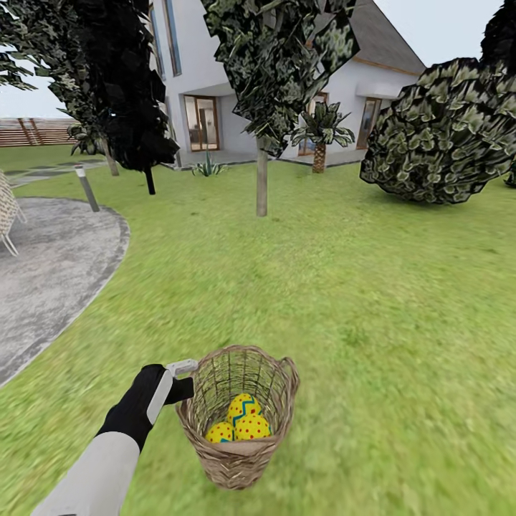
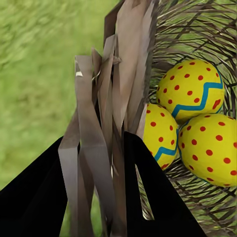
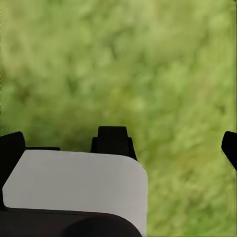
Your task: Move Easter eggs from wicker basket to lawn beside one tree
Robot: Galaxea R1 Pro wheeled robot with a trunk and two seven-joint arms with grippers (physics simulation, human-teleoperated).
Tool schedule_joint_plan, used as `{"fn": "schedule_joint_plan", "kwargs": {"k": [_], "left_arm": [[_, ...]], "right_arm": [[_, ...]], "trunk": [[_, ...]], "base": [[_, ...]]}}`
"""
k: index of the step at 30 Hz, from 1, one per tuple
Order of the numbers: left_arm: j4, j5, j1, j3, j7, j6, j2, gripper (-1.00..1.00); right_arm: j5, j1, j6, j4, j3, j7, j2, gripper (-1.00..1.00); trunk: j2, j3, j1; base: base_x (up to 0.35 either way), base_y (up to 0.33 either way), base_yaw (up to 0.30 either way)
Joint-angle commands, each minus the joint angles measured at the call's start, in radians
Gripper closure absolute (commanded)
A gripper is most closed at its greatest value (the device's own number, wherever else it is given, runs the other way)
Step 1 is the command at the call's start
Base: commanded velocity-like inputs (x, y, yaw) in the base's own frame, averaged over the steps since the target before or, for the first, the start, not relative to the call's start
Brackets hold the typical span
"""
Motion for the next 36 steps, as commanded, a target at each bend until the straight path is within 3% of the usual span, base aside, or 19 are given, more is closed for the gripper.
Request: {"fn": "schedule_joint_plan", "kwargs": {"k": [1, 36], "left_arm": [[-0.001, 0.02, -0.001, 0.003, 0.009, 0.002, -0.001, 1.0], [-0.001, 0.019, -0.001, 0.002, 0.01, 0.003, -0.005, 1.0]], "right_arm": [[0.008, -0.001, -0.005, 0.003, -0.008, -0.001, -0.001, -1.0], [0.007, -0.001, -0.005, 0.003, -0.009, -0.002, -0.001, -1.0]], "trunk": [[0.0, -0.001, 0.0], [0.0, -0.001, 0.0]], "base": [[0.318, 0.0, 0.0], [0.318, 0.0, 0.0]]}}
